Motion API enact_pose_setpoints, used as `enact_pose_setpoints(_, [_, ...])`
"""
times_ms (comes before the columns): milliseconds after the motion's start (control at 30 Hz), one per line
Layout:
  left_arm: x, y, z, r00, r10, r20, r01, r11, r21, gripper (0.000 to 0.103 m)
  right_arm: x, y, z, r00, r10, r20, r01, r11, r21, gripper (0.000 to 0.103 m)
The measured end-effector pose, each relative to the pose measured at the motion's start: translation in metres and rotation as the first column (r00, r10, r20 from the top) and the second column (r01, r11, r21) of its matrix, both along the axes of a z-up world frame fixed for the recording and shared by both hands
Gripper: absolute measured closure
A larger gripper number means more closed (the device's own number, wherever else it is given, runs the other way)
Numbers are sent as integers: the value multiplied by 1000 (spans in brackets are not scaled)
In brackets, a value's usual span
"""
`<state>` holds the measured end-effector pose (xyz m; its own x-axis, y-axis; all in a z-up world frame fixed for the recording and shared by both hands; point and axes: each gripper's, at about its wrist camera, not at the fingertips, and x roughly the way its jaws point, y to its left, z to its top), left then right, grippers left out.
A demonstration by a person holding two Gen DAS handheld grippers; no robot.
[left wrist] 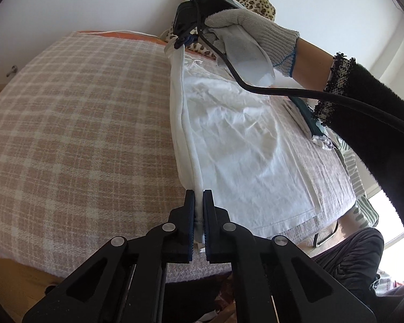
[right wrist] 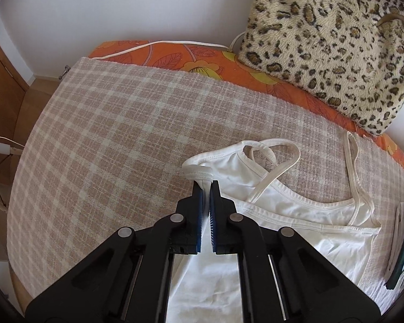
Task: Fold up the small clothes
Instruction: 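Fold the gripped side edge lengthwise over the camisole's middle with both grippers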
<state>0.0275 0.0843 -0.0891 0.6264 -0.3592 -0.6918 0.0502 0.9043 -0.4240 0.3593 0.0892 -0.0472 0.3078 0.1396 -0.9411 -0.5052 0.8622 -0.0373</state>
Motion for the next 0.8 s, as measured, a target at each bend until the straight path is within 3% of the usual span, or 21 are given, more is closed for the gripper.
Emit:
enact_pose_setpoints(233, [11,-35,3,996,-94,9,94,996,-10,99,3,-40,19,998,0,64,3,999,-40,98])
enact_pose_setpoints(300, [14,-47,2,992,-124,15,123,992,17,99,4,-57,19,997,-17,73,20,999,-37,98])
enact_pose_setpoints(533, [24,-74,-7,983,-182,-12,181,983,-6,99,12,-100,4,996,-70,61,70,998,-2,98])
enact_pose_setpoints(767, [31,-95,-14,971,-233,-45,231,971,-58,99,19,-110,-21,996,-77,55,78,997,-14,98])
enact_pose_setpoints(800, [33,-98,-16,968,-244,-56,240,968,-66,94,21,-111,-25,995,-81,51,82,997,-17,98])
